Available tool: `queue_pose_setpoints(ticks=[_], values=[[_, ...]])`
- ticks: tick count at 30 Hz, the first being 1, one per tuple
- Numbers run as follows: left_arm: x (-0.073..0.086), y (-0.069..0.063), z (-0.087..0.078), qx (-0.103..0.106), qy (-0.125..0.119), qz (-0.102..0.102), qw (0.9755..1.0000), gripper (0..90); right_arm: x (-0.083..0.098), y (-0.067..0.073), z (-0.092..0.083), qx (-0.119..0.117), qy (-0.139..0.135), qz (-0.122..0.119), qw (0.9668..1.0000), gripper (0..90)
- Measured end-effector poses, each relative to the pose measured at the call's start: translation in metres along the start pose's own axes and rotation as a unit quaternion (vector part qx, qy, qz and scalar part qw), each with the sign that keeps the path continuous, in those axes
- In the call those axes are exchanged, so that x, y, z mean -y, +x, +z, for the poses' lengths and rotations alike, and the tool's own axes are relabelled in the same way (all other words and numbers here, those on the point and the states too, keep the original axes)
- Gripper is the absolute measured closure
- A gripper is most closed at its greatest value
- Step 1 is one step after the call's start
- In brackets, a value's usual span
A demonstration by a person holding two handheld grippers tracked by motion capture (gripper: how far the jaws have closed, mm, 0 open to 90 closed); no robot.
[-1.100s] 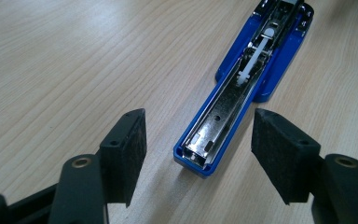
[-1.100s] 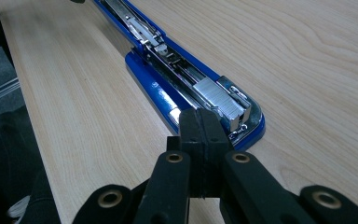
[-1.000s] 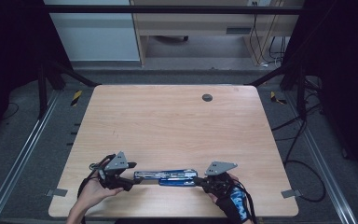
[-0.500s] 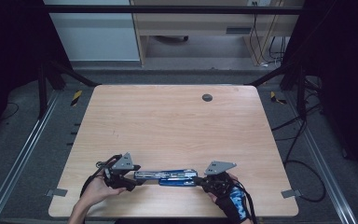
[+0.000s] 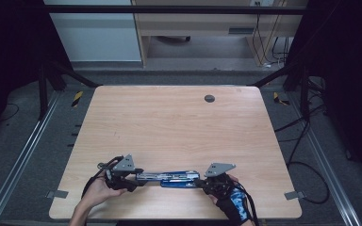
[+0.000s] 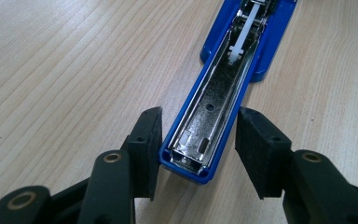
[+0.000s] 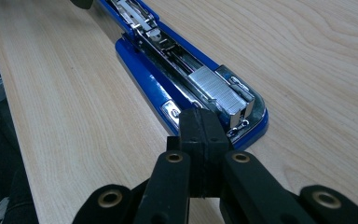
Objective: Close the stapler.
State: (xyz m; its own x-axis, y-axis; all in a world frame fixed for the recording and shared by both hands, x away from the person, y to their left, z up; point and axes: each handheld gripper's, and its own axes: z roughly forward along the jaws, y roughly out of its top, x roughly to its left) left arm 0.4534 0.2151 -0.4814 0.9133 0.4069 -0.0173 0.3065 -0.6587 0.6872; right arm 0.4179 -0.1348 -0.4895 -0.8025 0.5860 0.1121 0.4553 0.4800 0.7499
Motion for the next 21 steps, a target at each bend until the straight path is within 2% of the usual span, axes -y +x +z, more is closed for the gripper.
queue_pose_setpoints(ticks=[7,10,14,20,21], values=[[-0.0003,-0.0001,0.0019,0.005,0.0,0.0,1.0,48.1,-0.0006,-0.001,0.0017,-0.002,0.001,-0.003,1.0,90.0],[-0.0006,0.0005,0.0021,0.004,0.008,0.009,0.9999,48.7,-0.0007,-0.0009,0.0019,-0.001,0.001,-0.003,1.0,90.0],[-0.0002,0.0012,0.0025,0.006,0.002,-0.003,1.0,51.5,-0.0011,-0.0012,0.0025,0.0,0.001,-0.002,1.0,90.0],[-0.002,0.003,0.0013,0.009,0.015,0.009,0.9998,52.2,-0.0022,-0.0012,0.0037,0.001,0.001,-0.004,1.0,90.0],[-0.0025,0.0022,0.0018,0.009,0.012,0.003,0.9999,52.3,-0.0023,-0.0011,0.004,0.001,0.0,-0.004,1.0,90.0]])
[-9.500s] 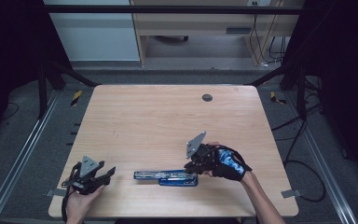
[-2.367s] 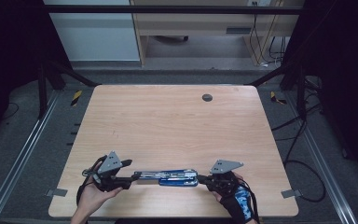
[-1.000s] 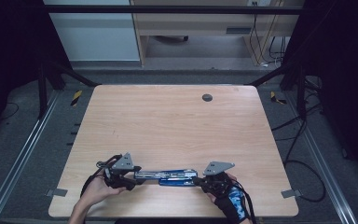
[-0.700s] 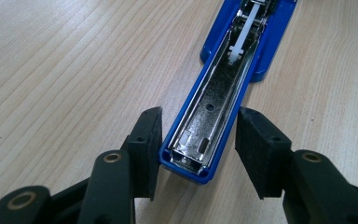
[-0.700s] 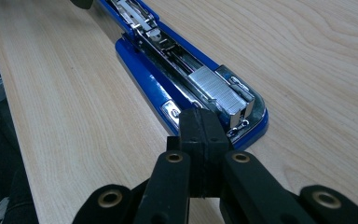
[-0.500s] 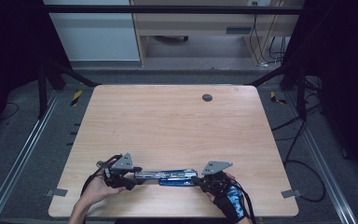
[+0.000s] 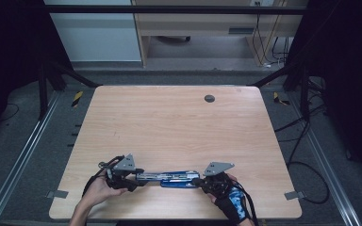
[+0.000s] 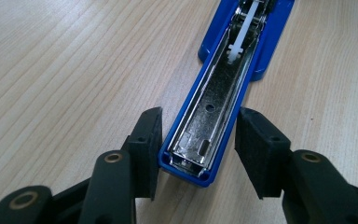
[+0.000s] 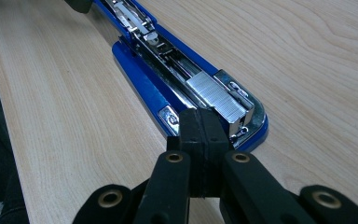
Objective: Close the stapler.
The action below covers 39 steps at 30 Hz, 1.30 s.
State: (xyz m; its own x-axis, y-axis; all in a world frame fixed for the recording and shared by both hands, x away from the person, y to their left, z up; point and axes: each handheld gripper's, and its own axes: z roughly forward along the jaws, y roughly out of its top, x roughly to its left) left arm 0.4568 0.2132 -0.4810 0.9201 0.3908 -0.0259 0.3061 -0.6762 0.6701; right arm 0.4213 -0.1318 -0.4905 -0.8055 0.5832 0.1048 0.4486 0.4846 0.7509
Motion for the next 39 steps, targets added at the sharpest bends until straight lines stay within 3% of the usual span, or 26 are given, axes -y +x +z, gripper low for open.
queue_pose_setpoints(ticks=[2,9,13,36,39], values=[[-0.001,0.001,-0.001,-0.001,0.007,0.011,0.9999,52.6,0.0,0.0,0.0,0.0,0.0,0.0,1.0,90.0],[-0.002,0.001,-0.003,0.005,0.0,0.003,1.0,53.1,0.0,0.0,0.001,-0.001,-0.001,0.002,1.0,90.0],[-0.003,0.001,-0.005,0.003,0.005,0.012,0.9999,53.3,0.0,0.0,0.002,-0.005,-0.002,0.002,1.0,90.0],[-0.01,-0.003,-0.013,-0.004,-0.005,0.022,0.9997,53.8,-0.001,0.001,0.002,-0.005,-0.002,0.002,1.0,90.0],[-0.011,-0.003,-0.019,0.0,-0.033,0.008,0.9994,54.5,-0.001,0.001,0.002,-0.005,-0.002,0.001,1.0,90.0]])
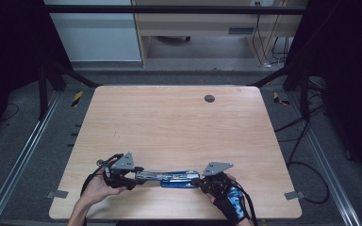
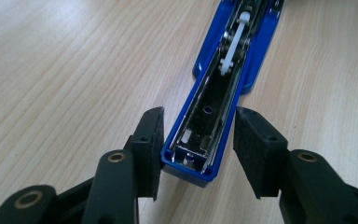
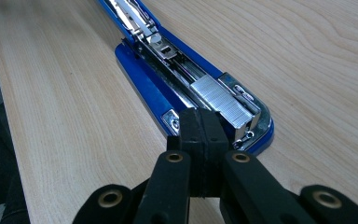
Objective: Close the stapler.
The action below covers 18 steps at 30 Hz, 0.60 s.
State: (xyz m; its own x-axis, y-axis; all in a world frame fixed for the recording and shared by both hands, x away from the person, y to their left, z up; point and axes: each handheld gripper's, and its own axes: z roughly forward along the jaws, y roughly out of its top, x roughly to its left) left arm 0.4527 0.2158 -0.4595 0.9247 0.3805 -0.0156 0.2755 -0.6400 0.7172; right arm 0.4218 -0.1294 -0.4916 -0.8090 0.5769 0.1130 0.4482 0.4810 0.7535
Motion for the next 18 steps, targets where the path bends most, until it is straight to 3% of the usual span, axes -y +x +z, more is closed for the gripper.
queue_pose_setpoints(ticks=[2,18], values=[[-0.0021,-0.001,-0.0033,0.0,-0.009,0.005,0.9999,55.9,-0.0001,0.0,-0.0001,0.0,0.001,0.001,1.0,90.0],[-0.0039,-0.0002,-0.002,0.0,0.0,0.002,1.0,55.6,-0.0005,0.0,0.0005,0.0,-0.001,-0.003,1.0,90.0]])
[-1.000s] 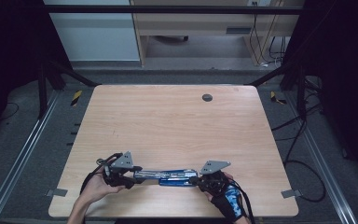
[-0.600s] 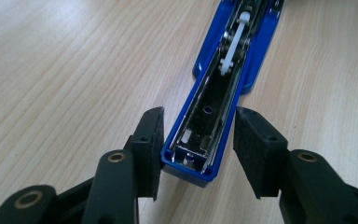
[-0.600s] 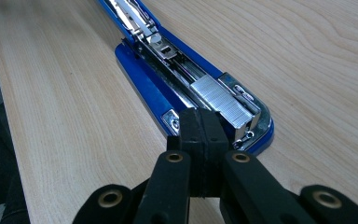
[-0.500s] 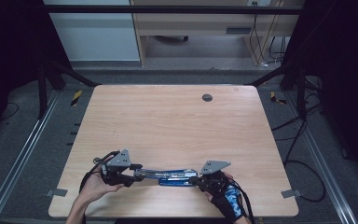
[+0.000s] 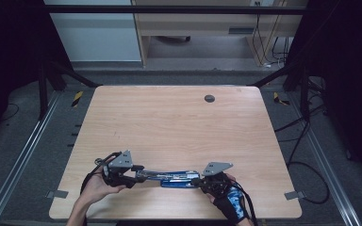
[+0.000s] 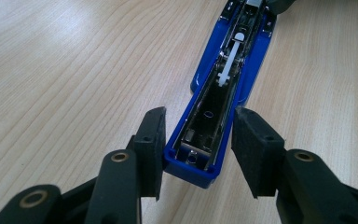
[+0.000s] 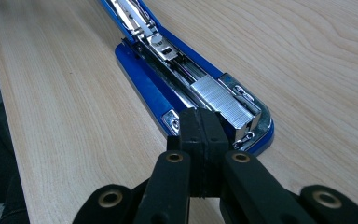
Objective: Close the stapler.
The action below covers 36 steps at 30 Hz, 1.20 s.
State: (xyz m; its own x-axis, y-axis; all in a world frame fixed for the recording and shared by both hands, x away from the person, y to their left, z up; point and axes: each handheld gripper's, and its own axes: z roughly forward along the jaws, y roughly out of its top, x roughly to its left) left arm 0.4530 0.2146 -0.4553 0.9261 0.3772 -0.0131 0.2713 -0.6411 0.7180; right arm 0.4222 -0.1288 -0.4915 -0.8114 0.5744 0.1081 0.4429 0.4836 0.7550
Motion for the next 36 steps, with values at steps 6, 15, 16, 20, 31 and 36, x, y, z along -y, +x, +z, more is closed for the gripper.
queue_pose_setpoints(ticks=[6,15,16,20,31,36], values=[[-0.001,0.0,-0.001,0.001,-0.006,-0.002,1.0,55.8,0.0,0.001,0.0,0.004,0.002,-0.003,1.0,90.0],[-0.004,0.0,-0.004,0.004,-0.015,-0.005,0.9999,56.8,0.0,0.0,0.0,0.0,0.002,-0.001,1.0,90.0],[-0.004,0.0,-0.004,0.004,-0.015,-0.005,0.9999,56.8,0.0,0.001,0.0,0.0,0.002,-0.001,1.0,90.0],[-0.005,0.0,-0.004,0.004,-0.013,-0.002,0.9999,56.8,-0.001,0.001,0.0,0.001,0.002,-0.001,1.0,90.0],[-0.013,0.001,-0.006,0.009,0.007,0.011,0.9999,57.6,0.0,0.0,0.0,0.0,0.0,0.0,1.0,90.0],[-0.017,0.002,-0.006,0.011,0.015,0.016,0.9997,57.9,0.0,0.0,0.0,-0.001,0.001,-0.001,1.0,90.0]])
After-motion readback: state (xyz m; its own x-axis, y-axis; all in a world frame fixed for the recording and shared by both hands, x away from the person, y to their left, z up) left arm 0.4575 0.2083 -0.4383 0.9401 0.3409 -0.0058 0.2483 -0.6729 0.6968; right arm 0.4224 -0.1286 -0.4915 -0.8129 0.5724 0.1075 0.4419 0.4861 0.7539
